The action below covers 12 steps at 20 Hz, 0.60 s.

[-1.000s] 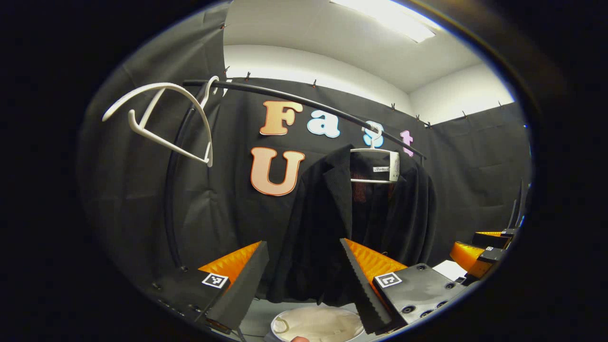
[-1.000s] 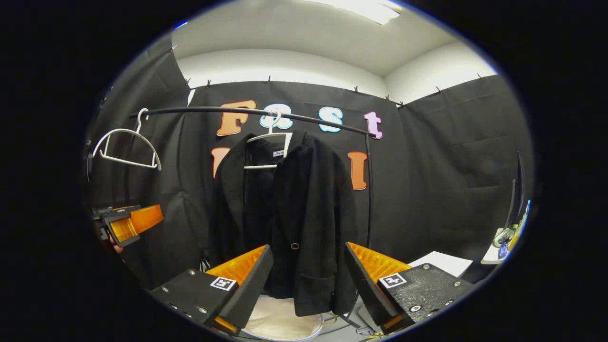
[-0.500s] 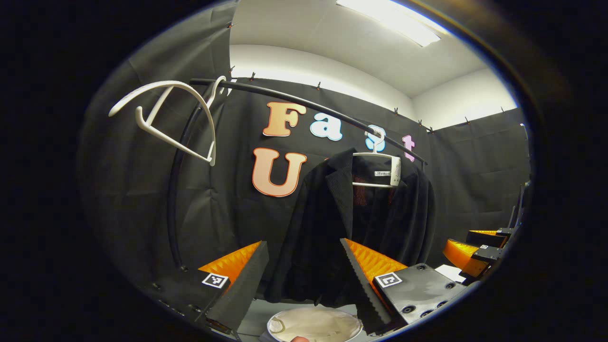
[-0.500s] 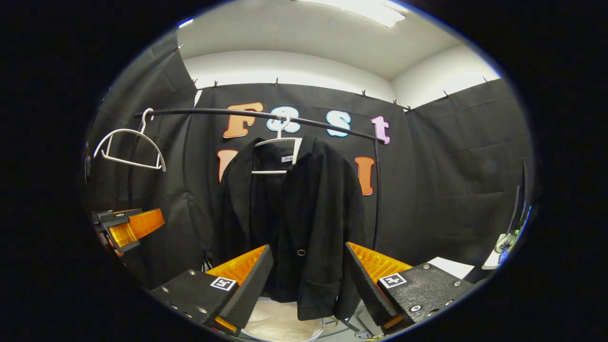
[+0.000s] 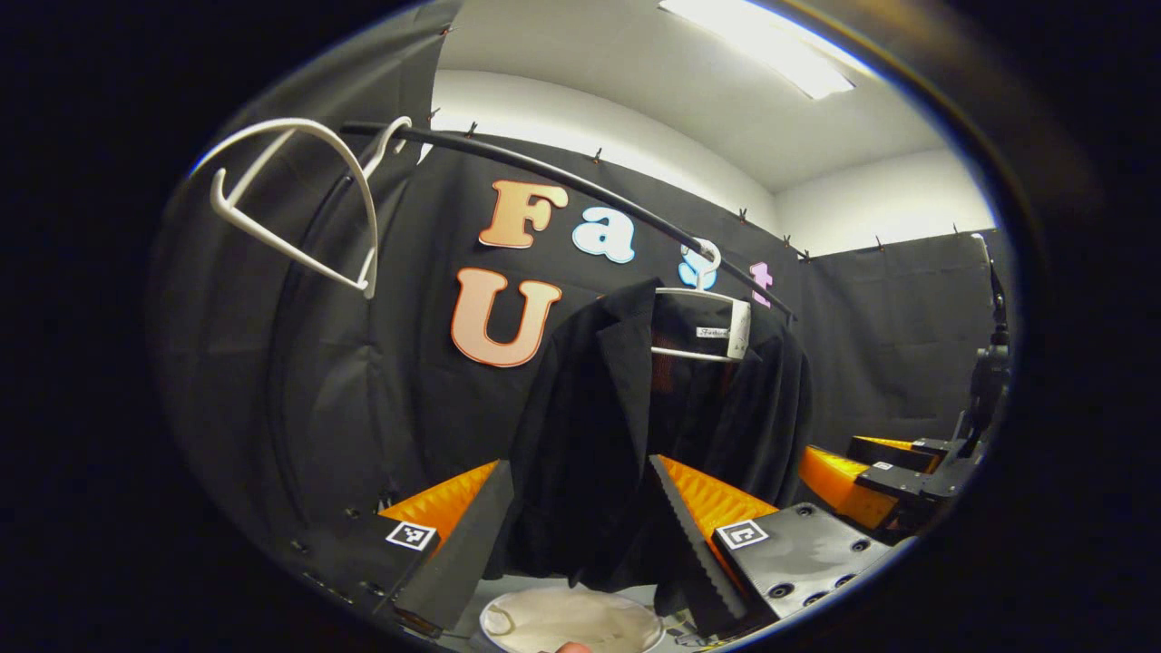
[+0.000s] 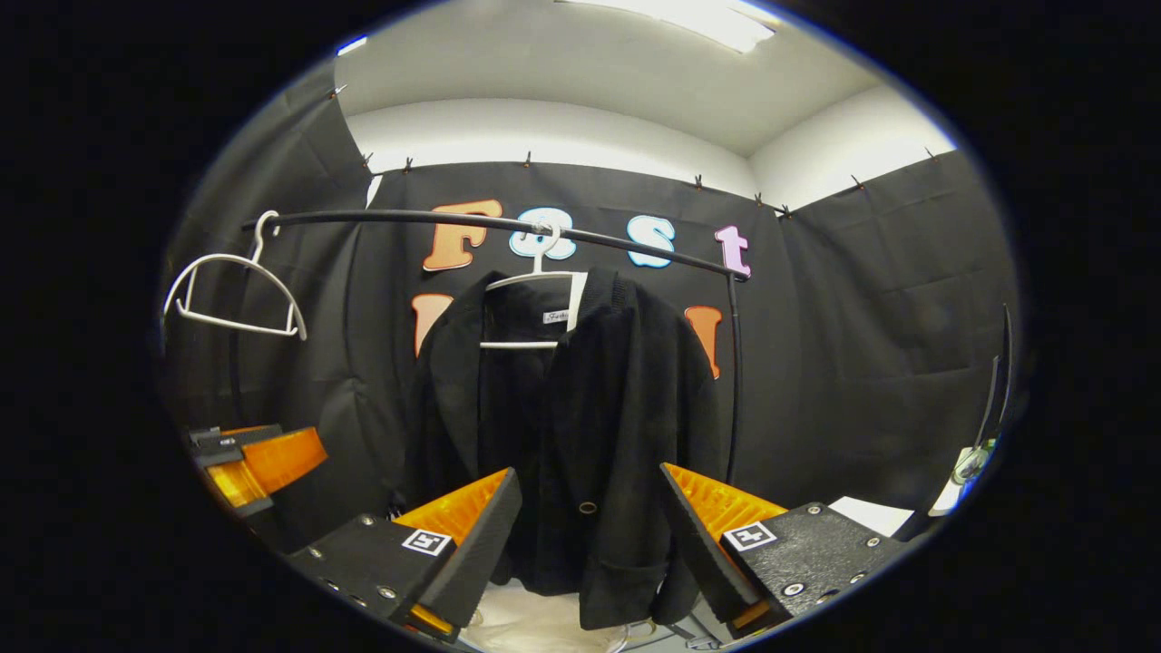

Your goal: Grasp the clothes on the hanger with both hands and then place them into the laundry hamper below.

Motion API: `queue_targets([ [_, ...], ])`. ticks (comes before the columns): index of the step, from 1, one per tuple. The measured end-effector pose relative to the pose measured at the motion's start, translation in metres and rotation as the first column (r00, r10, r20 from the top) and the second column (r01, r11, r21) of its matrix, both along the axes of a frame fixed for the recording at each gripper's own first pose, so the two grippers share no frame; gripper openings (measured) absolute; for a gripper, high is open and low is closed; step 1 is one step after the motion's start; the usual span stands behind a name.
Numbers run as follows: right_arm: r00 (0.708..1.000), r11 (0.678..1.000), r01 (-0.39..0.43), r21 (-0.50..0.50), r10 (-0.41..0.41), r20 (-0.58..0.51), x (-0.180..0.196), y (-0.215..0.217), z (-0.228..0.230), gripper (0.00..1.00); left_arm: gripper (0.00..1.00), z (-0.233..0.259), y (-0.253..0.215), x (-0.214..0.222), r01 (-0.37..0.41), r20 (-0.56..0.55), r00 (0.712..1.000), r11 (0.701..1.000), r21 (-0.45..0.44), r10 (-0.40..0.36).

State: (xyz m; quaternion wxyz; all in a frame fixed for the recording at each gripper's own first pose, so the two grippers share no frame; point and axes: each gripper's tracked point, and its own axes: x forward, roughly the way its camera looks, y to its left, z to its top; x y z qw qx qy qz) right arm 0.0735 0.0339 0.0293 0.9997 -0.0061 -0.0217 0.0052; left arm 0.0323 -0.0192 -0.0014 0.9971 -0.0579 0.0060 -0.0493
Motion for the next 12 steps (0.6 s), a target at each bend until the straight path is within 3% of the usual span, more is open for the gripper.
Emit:
queue_targets([
  [8,0.999,0.996,0.034,0.083,-0.033,-0.013,0.126,0.019,0.010,0.94,0.96,0.009,0.002,0.046,0.007,0.032,0.999,1.000,0.020,-0.007],
  [12,0.990,0.991,0.133,0.018,-0.132,-0.052,0.174,0.003,-0.011,0.93,0.96,0.008,0.004,0.053,0.001,0.048,0.999,0.998,0.057,-0.003],
])
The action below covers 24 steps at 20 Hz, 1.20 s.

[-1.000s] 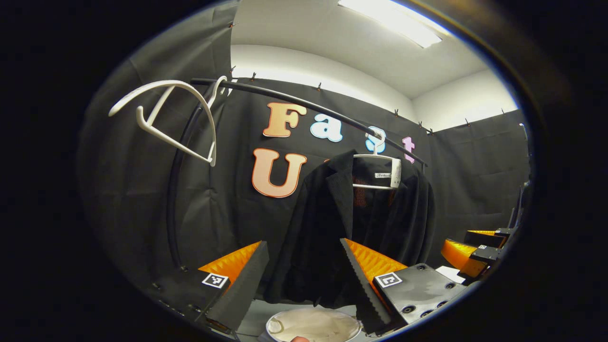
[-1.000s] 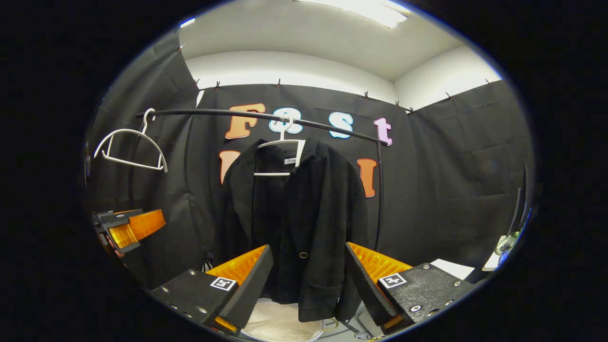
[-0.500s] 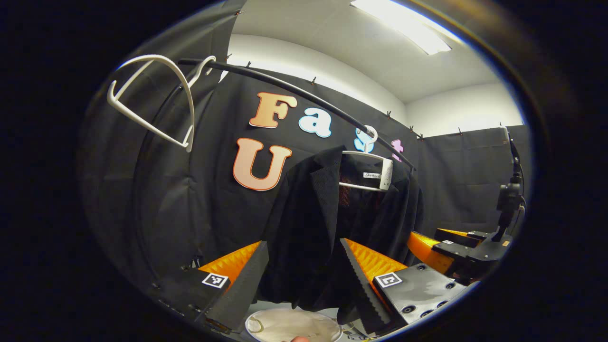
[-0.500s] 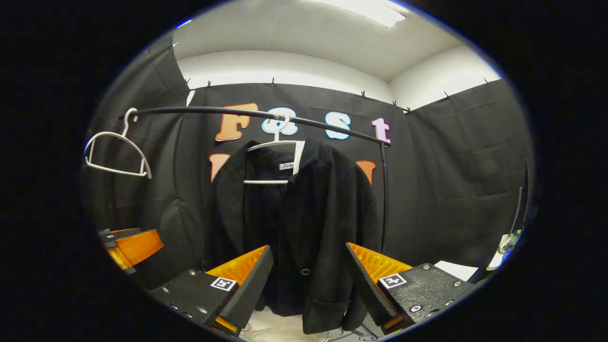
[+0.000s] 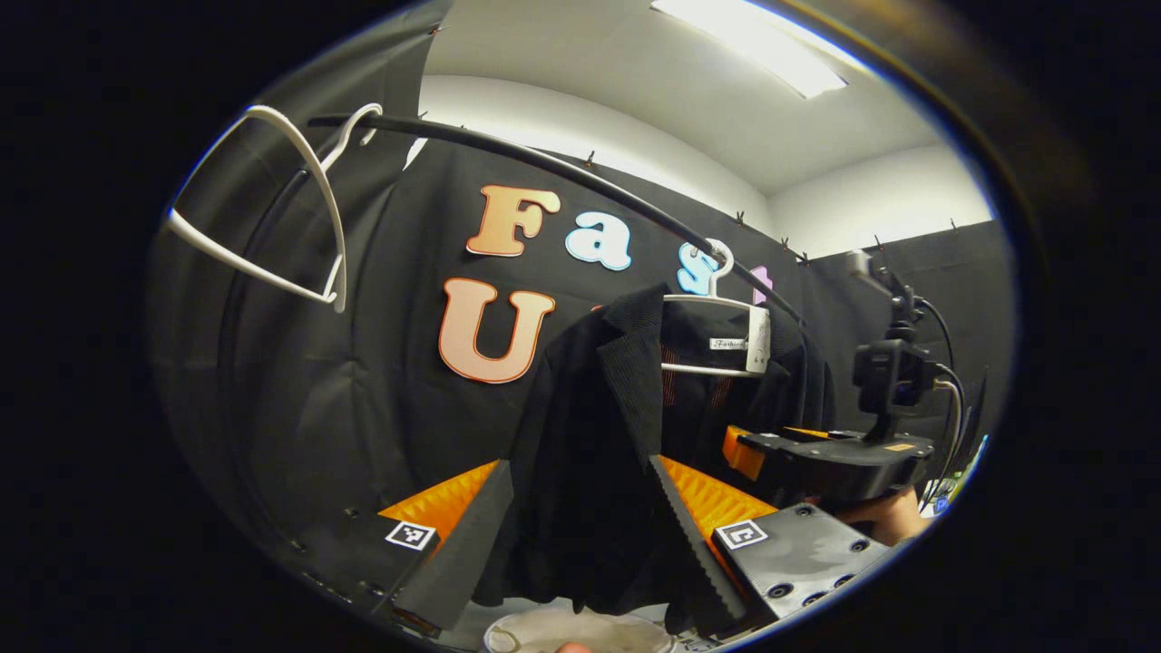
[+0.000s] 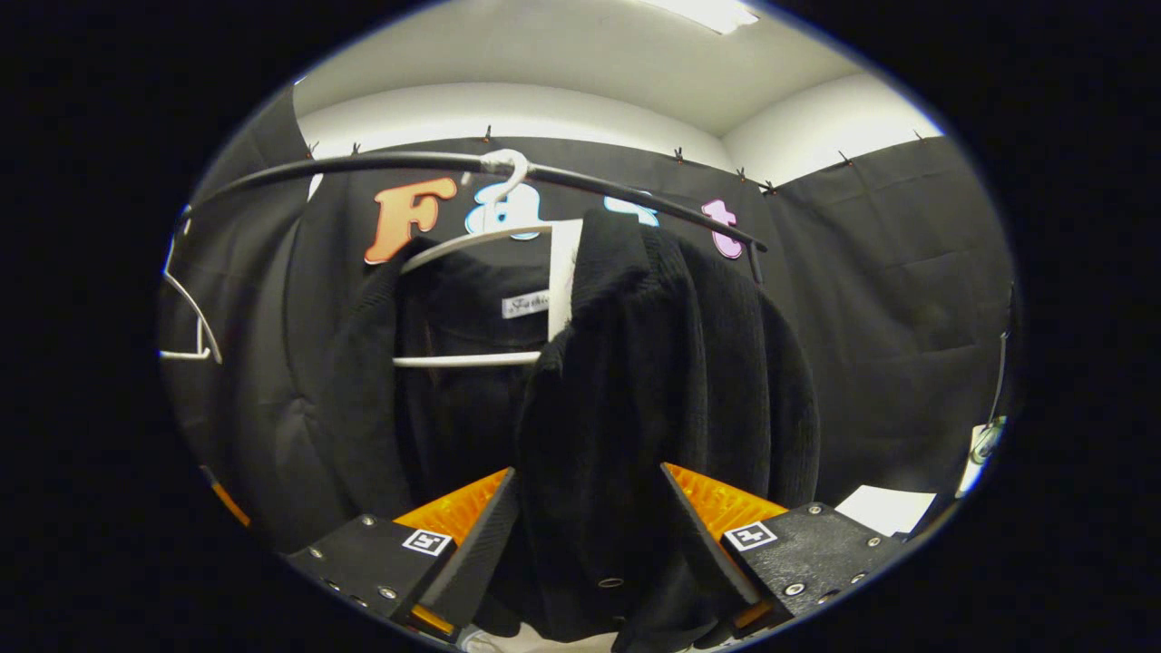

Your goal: Grasp the clothes on the hanger with both hands and then place them into the laundry hamper below.

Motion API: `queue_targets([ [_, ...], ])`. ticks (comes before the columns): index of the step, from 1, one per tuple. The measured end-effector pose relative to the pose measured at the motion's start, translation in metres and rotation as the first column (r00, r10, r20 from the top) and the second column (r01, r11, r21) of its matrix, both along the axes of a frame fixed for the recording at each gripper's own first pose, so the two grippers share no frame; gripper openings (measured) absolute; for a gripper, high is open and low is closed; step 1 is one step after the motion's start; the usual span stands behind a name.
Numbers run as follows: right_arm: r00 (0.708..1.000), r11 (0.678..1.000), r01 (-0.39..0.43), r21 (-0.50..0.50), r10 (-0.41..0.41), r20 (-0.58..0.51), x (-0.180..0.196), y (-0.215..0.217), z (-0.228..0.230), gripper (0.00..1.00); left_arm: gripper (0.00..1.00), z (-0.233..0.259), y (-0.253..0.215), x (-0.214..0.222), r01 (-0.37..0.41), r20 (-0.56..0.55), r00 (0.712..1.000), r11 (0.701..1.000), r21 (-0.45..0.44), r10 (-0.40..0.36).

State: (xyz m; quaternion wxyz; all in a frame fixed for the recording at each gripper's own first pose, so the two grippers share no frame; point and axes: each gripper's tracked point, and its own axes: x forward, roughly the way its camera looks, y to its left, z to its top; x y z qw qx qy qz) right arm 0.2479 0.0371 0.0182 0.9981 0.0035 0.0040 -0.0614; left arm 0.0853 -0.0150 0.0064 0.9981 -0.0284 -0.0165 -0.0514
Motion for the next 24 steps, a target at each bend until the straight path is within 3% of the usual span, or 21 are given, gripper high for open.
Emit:
queue_targets([
  [2,0.999,0.998,0.044,-0.052,-0.045,-0.011,0.014,-0.016,-0.009,1.00,0.92,-0.005,-0.002,0.001,0.006,-0.003,1.000,1.000,0.018,-0.006],
  [3,0.999,0.996,0.048,-0.069,-0.049,-0.010,0.015,-0.022,-0.010,0.99,0.96,-0.008,-0.002,0.003,0.010,-0.005,1.000,1.000,0.026,-0.009],
  [4,0.997,0.994,0.071,-0.083,-0.071,0.003,0.014,-0.033,-0.008,0.91,0.92,-0.010,-0.003,0.006,0.013,-0.007,1.000,0.999,0.033,-0.012],
  [7,0.996,0.992,0.091,-0.083,-0.090,0.012,0.010,-0.057,-0.004,0.46,0.96,-0.010,-0.011,0.016,0.027,0.001,1.000,0.999,0.032,-0.027],
  [10,0.993,0.991,0.115,-0.071,-0.115,0.008,0.002,-0.078,0.002,0.24,0.96,-0.013,-0.025,0.030,0.061,-0.001,0.998,0.998,0.029,-0.061],
  [11,0.994,0.992,0.110,-0.063,-0.110,0.011,0.000,-0.081,0.002,0.11,0.96,-0.013,-0.029,0.034,0.066,0.003,0.998,0.997,0.028,-0.067],
  [17,0.997,0.992,0.066,-0.111,-0.062,0.034,-0.020,-0.085,0.015,0.00,1.00,-0.020,-0.060,0.086,0.075,0.010,0.997,0.996,0.042,-0.076],
  [18,0.998,0.991,0.057,-0.120,-0.053,0.033,-0.022,-0.085,0.015,0.00,0.96,-0.019,-0.066,0.097,0.075,0.013,0.997,0.997,0.037,-0.075],
  [19,0.998,0.991,0.049,-0.127,-0.045,0.033,-0.024,-0.084,0.015,0.07,1.00,-0.019,-0.072,0.107,0.074,0.017,0.997,0.997,0.032,-0.075],
  [20,0.999,0.990,0.043,-0.133,-0.039,0.034,-0.025,-0.084,0.015,0.00,1.00,-0.020,-0.078,0.116,0.071,0.020,0.997,0.997,0.034,-0.071],
  [21,0.999,0.990,0.037,-0.136,-0.032,0.035,-0.025,-0.083,0.015,0.07,0.96,-0.020,-0.082,0.125,0.063,0.024,0.998,0.997,0.045,-0.064],
  [22,0.999,0.990,0.031,-0.138,-0.026,0.034,-0.026,-0.082,0.014,0.00,1.00,-0.020,-0.085,0.133,0.054,0.035,0.998,0.997,0.060,-0.056],
  [23,0.999,0.990,0.024,-0.140,-0.020,0.033,-0.026,-0.081,0.014,0.07,1.00,-0.017,-0.084,0.141,0.030,0.058,0.998,0.996,0.082,-0.035],
  [24,0.999,0.990,0.017,-0.140,-0.013,0.033,-0.026,-0.080,0.015,0.07,0.96,-0.016,-0.083,0.151,0.006,0.075,0.997,0.995,0.098,-0.013],
])
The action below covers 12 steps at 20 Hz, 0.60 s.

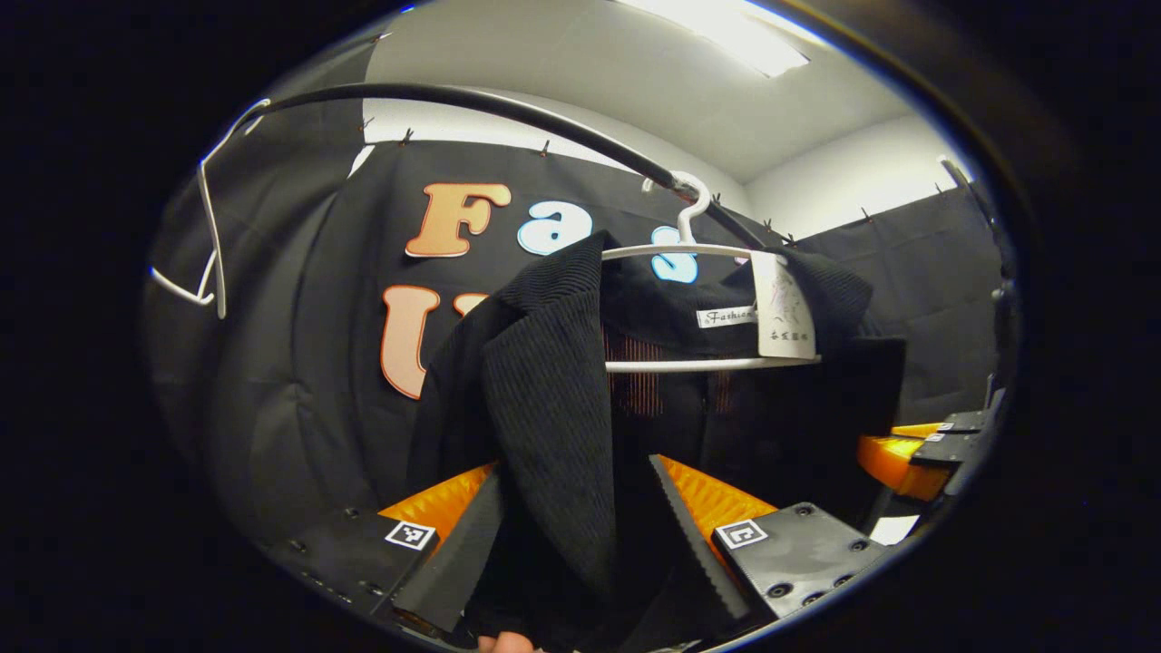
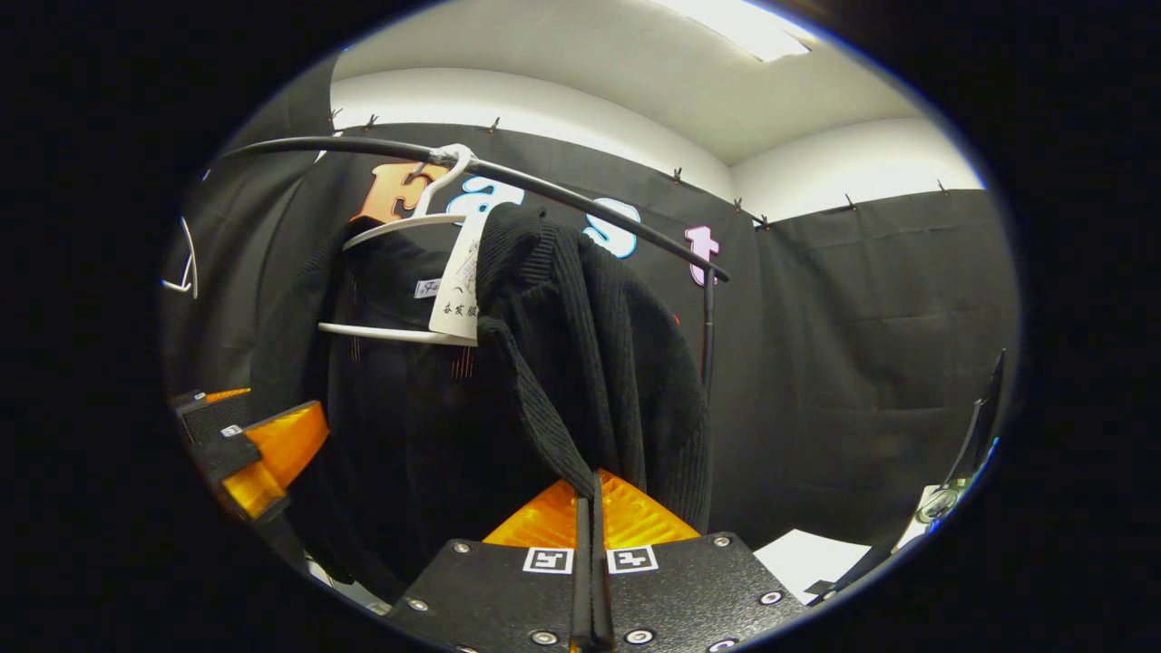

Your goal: Grasp the clothes on the hanger with both hands and then place them into the laundry hamper below.

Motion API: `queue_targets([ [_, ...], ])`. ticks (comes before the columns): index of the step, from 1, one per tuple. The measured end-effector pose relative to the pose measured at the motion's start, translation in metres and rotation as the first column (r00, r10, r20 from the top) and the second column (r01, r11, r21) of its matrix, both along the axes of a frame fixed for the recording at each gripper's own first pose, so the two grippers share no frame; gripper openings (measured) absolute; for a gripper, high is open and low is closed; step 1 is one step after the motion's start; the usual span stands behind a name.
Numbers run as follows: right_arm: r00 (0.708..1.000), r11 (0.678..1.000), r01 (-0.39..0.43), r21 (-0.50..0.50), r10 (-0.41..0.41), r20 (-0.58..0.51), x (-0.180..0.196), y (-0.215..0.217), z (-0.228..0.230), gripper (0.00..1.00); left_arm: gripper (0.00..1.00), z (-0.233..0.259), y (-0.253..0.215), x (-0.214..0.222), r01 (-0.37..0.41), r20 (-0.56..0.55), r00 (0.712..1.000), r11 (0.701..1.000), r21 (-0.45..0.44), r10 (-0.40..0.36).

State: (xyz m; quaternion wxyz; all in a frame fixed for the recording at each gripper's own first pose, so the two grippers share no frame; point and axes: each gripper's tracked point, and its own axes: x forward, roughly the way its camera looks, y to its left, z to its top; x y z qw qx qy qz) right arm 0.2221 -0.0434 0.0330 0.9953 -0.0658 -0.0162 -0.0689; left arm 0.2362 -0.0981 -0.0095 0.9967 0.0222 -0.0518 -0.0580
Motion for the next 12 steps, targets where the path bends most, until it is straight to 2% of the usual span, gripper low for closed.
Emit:
queue_targets([
  [1,1.000,1.000,-0.004,0.001,0.004,0.000,0.000,0.000,0.000,0.07,1.00,-0.001,0.001,0.008,-0.020,0.008,1.000,1.000,0.016,0.019],
  [2,1.000,1.000,-0.009,0.004,0.009,0.001,-0.001,0.002,0.000,0.00,0.96,-0.005,0.004,0.018,-0.042,0.013,0.999,0.999,0.031,0.042],
  [3,1.000,1.000,-0.013,0.011,0.013,0.000,-0.001,0.002,0.000,0.00,0.96,-0.009,0.010,0.025,-0.067,0.012,0.998,0.997,0.049,0.067],
  [4,1.000,1.000,-0.018,0.019,0.018,0.001,-0.002,0.004,0.000,0.07,0.96,-0.012,0.020,0.033,-0.099,0.005,0.995,0.993,0.067,0.099],
  [5,1.000,0.999,-0.021,0.024,0.021,0.001,-0.002,0.003,0.000,0.07,0.96,-0.016,0.030,0.036,-0.116,-0.007,0.993,0.990,0.075,0.117],
  [6,1.000,1.000,-0.021,0.023,0.021,0.003,-0.004,0.001,0.001,0.00,0.97,-0.017,0.038,0.041,-0.114,-0.013,0.993,0.991,0.063,0.115],
  [9,1.000,1.000,-0.019,0.019,0.019,0.007,-0.009,-0.003,0.004,0.00,0.98,-0.011,0.064,0.039,-0.107,-0.018,0.994,0.994,0.019,0.107],
  [11,1.000,0.999,-0.024,0.033,0.024,0.001,-0.008,-0.005,0.003,0.00,0.80,-0.002,0.072,0.032,-0.099,0.017,0.995,0.995,0.024,0.098],
  [12,1.000,0.999,-0.025,0.032,0.025,0.002,-0.009,-0.005,0.004,0.00,0.60,0.002,0.079,0.027,-0.100,0.030,0.995,0.994,0.035,0.099],
])
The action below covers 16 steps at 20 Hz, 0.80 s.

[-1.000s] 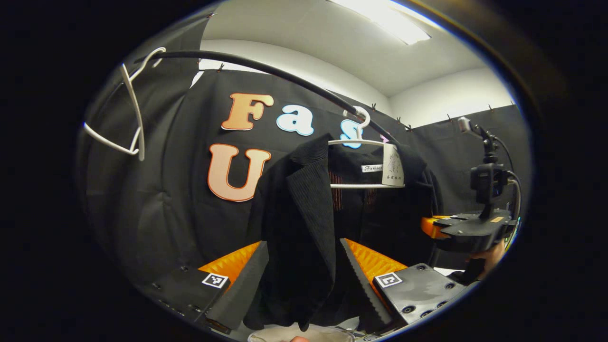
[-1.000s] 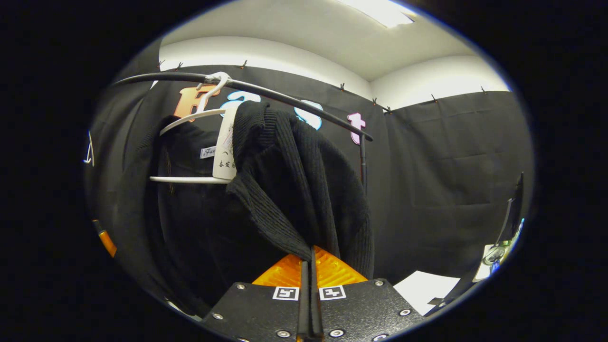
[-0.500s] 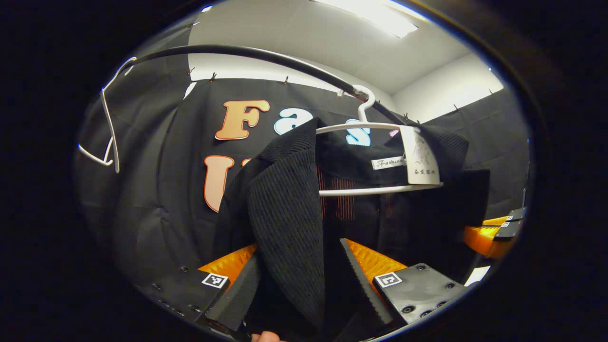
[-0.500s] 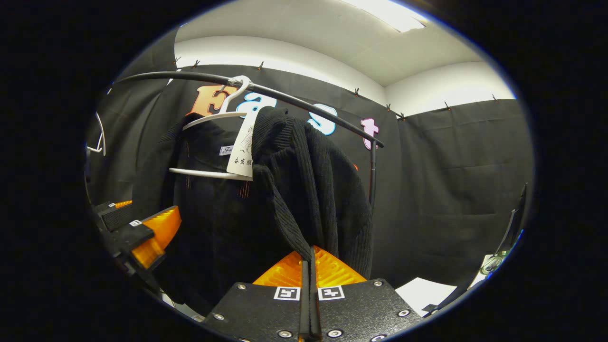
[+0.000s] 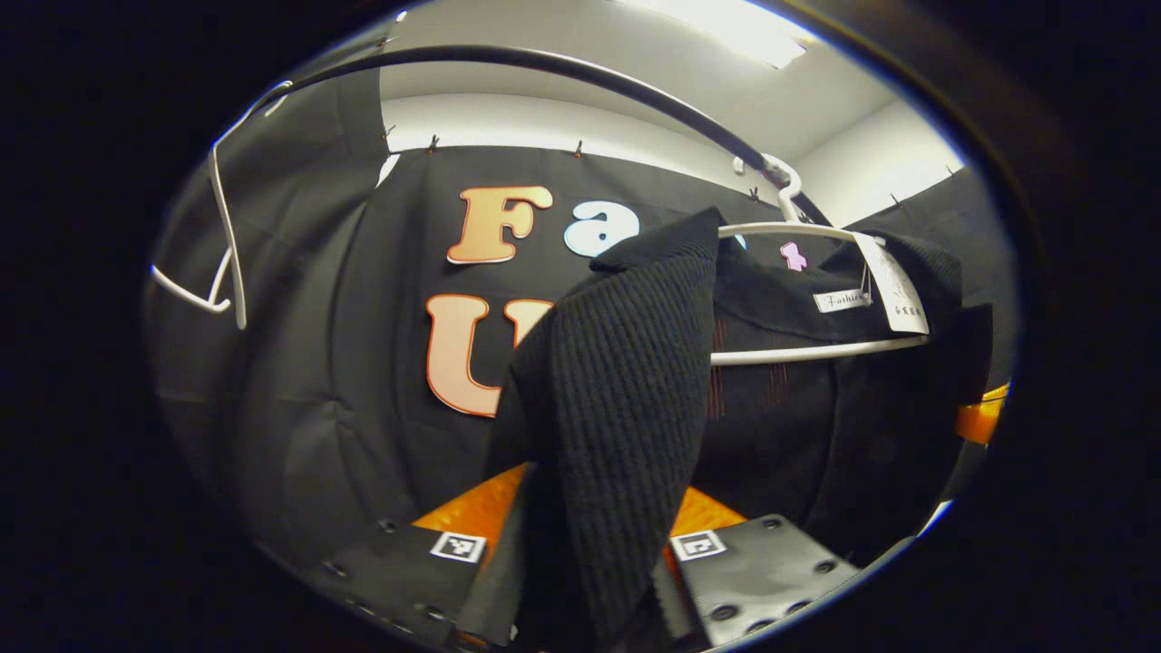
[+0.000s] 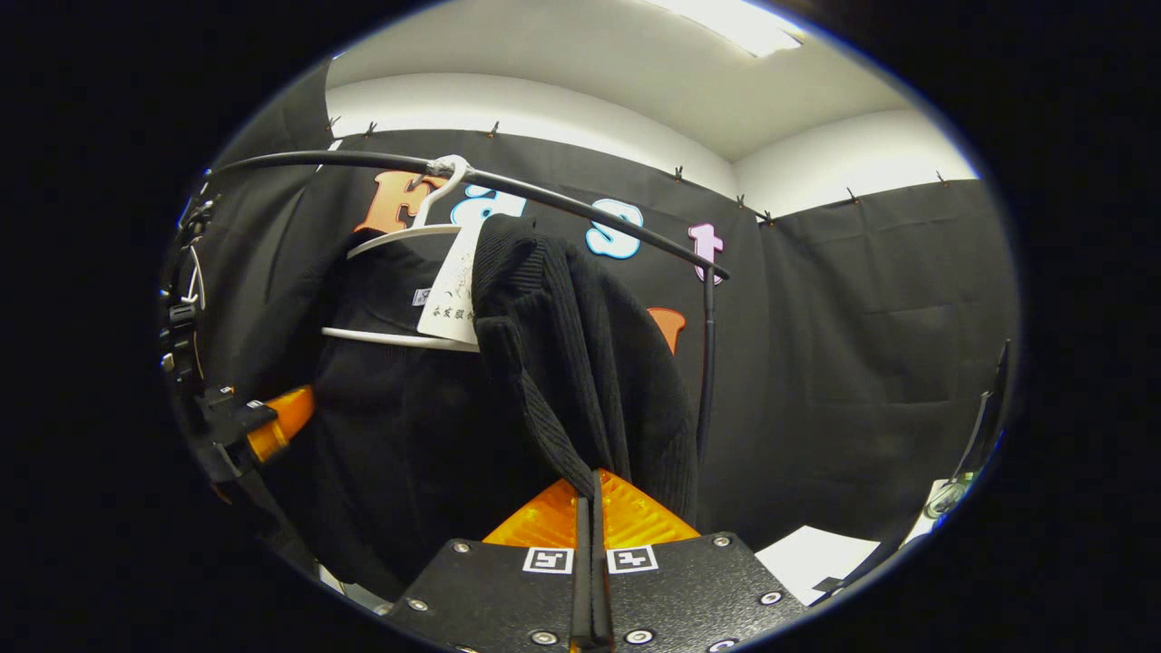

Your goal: Grasp the clothes on the hanger with both hands and then place them into the laundry hamper below.

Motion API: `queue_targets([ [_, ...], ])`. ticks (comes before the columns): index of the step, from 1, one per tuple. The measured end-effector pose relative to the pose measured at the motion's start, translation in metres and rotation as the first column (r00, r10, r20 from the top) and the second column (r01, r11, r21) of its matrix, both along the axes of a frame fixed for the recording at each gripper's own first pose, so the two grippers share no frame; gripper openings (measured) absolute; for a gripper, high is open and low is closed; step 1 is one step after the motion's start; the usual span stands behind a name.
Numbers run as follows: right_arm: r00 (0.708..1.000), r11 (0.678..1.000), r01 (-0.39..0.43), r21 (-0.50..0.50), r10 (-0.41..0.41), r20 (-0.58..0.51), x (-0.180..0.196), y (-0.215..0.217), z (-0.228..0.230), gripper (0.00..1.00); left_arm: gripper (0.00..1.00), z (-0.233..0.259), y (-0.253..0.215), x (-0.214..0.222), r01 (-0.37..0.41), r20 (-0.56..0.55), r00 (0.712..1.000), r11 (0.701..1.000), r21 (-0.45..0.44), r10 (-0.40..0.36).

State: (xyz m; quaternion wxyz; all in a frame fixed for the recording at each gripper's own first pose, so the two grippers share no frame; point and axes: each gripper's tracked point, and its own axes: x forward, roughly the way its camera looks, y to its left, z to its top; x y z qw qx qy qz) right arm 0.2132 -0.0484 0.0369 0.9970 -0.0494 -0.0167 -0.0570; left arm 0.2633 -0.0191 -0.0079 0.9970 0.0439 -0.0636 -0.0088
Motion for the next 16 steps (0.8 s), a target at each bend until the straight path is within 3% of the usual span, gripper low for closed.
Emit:
queue_targets([
  [2,1.000,1.000,-0.008,-0.010,0.008,0.013,-0.005,0.001,0.004,0.00,0.21,0.005,0.005,-0.005,0.021,-0.008,1.000,1.000,0.013,-0.021],
  [3,1.000,1.000,-0.011,-0.013,0.011,0.016,-0.008,0.001,0.005,0.00,0.19,0.002,-0.002,-0.008,0.064,-0.033,0.997,0.998,0.010,-0.063],
  [5,1.000,1.000,-0.021,-0.005,0.021,0.016,-0.012,0.004,0.008,0.00,0.16,0.006,-0.002,-0.012,0.073,-0.046,0.996,0.997,0.010,-0.073],
  [6,1.000,1.000,-0.017,-0.003,0.017,0.021,-0.016,0.004,0.010,0.06,0.14,0.009,-0.003,-0.015,0.082,-0.046,0.996,0.996,0.022,-0.081],
  [7,0.999,1.000,-0.006,-0.007,0.006,0.035,-0.019,0.000,0.015,0.06,0.14,0.012,-0.002,-0.017,0.079,-0.042,0.996,0.997,0.026,-0.078],
  [8,0.998,1.000,0.014,-0.011,-0.013,0.060,-0.026,-0.004,0.024,0.00,0.14,0.016,0.002,-0.022,0.065,-0.030,0.997,0.998,0.026,-0.064],
  [13,0.991,0.999,0.050,0.020,-0.052,0.121,-0.048,-0.022,0.058,0.00,0.14,0.038,0.003,-0.027,0.038,0.001,0.999,0.999,0.021,-0.038],
  [16,0.987,0.998,0.059,0.036,-0.064,0.149,-0.055,-0.035,0.080,0.00,0.14,0.068,0.013,-0.032,-0.015,0.071,0.997,0.997,0.075,0.010],
])
